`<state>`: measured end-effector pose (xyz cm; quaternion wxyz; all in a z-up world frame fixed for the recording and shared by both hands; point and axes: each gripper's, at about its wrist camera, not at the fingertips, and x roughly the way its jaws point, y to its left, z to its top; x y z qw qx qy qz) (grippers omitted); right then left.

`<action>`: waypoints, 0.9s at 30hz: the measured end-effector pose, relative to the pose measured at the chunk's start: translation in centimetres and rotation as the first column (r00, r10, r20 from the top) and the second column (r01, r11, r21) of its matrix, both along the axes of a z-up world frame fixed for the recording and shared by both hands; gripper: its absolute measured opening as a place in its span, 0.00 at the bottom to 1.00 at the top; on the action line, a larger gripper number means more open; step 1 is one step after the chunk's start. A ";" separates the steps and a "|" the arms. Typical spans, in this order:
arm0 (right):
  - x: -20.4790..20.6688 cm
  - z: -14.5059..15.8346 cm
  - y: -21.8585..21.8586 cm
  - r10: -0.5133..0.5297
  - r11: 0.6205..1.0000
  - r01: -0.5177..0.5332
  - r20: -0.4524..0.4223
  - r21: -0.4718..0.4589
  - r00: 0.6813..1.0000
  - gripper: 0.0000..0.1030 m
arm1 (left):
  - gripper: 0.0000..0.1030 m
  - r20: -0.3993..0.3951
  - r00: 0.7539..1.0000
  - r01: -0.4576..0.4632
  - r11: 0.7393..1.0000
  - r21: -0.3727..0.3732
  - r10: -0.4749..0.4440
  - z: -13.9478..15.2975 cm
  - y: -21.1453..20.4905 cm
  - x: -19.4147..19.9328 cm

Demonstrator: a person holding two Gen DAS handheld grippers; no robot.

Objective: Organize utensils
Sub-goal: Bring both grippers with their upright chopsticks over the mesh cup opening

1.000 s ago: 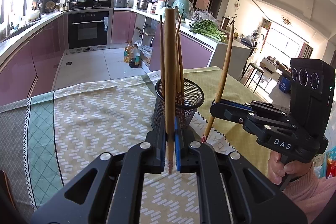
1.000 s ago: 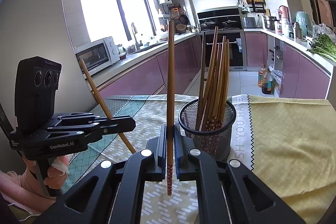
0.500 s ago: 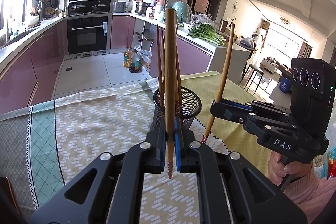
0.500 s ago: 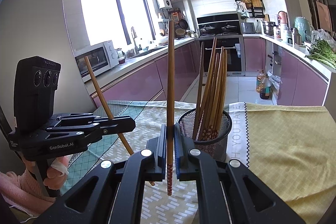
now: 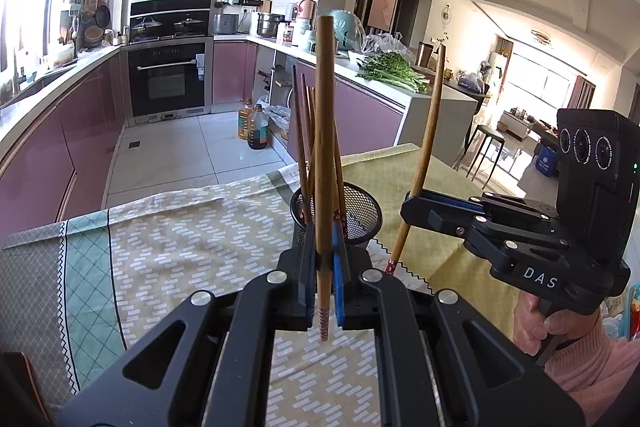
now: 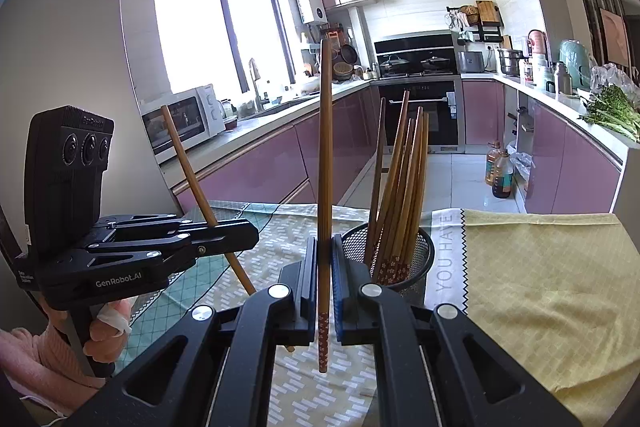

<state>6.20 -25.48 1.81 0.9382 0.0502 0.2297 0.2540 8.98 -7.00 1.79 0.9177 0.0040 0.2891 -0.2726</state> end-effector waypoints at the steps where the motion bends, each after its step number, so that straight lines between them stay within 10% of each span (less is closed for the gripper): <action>1: 0.0 0.1 0.0 0.000 1.000 0.000 0.002 0.000 1.000 0.05 | 0.07 0.003 1.000 0.000 1.000 0.001 0.000 0.1 0.0 0.0; 27: 0.2 1.2 -0.3 0.001 1.000 -0.002 0.043 0.005 0.999 0.05 | 0.07 0.054 0.999 -0.010 1.000 0.017 0.009 1.6 -0.6 0.0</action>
